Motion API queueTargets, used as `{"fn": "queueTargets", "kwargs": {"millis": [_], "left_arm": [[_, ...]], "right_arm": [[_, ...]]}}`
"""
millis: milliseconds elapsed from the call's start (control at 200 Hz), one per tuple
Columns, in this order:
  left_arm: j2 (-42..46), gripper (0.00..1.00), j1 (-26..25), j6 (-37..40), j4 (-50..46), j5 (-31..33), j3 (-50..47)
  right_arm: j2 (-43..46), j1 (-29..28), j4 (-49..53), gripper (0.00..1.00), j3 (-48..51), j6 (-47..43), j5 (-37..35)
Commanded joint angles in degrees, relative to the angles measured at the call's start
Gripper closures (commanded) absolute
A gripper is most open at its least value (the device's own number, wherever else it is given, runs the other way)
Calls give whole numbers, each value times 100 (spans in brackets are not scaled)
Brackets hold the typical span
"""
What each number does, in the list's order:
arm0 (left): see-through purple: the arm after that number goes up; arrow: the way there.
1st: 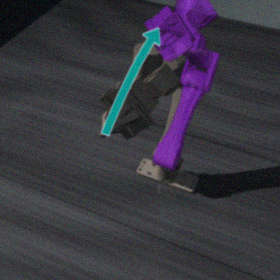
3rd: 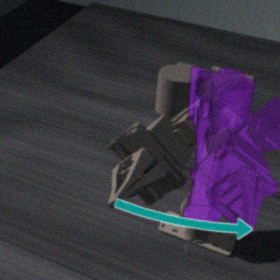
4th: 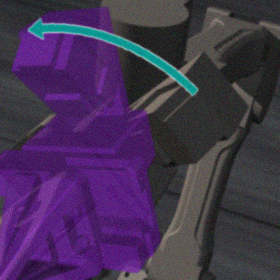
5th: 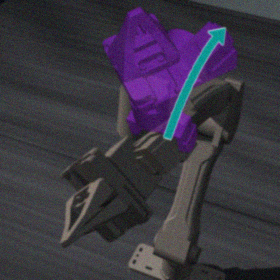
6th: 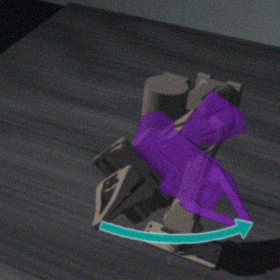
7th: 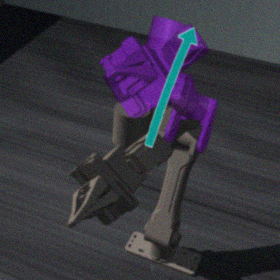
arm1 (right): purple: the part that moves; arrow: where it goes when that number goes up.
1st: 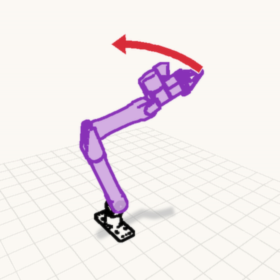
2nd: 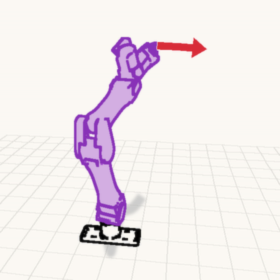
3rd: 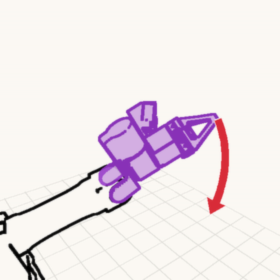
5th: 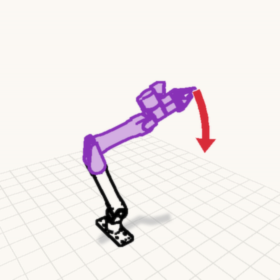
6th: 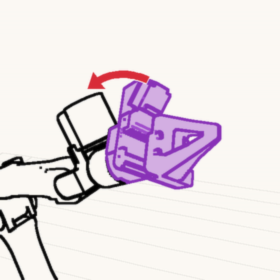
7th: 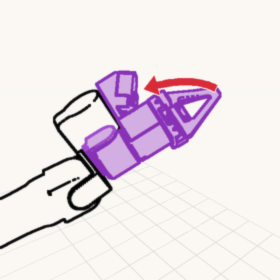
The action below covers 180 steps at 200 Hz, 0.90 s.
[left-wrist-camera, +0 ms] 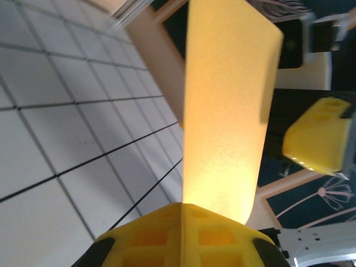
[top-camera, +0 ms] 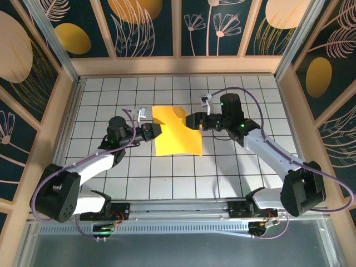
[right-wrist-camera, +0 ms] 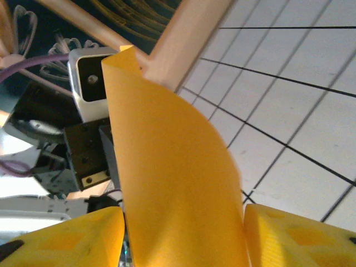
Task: Fold a paper plane with a square sheet of paper (fold left side to right side)
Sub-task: Place a square sheet of paper at the center of the table.
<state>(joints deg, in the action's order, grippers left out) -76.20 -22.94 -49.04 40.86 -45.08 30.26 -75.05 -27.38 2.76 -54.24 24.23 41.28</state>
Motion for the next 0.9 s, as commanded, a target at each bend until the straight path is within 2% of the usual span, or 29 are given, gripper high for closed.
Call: {"fn": "queueTargets", "kwargs": {"millis": [0, 115, 175, 330, 505, 736, 856, 896], "left_arm": [[-411, 100, -9, 113, -733, 120, 59], [-1038, 100, -9, 173, -1185, 175, 152], [-1392, 100, -9, 324, -1578, 327, 276], [-1951, 100, -17, 622, -2162, 593, 528], [-1961, 100, -13, 725, -2448, 874, 587], [-1938, 100, -35, 724, -2448, 862, 577], [-1868, 88, -60, 672, -2426, 804, 594], [-1847, 81, -70, 658, -2416, 774, 604]], "right_arm": [[79, 138, 522, 28, 214, -161, -945], [-13, 187, 551, 28, 445, -77, -1290], [-97, 184, 548, 31, 538, -11, -1417], [-365, 176, 404, 47, 822, 116, -1517], [-780, 91, 178, 67, 995, 272, -1517], [-1657, -289, 82, 93, 863, 292, -1696], [-2034, -365, 76, 97, 819, 345, -1831], [-2135, -365, 75, 98, 822, 346, -1832]]}}
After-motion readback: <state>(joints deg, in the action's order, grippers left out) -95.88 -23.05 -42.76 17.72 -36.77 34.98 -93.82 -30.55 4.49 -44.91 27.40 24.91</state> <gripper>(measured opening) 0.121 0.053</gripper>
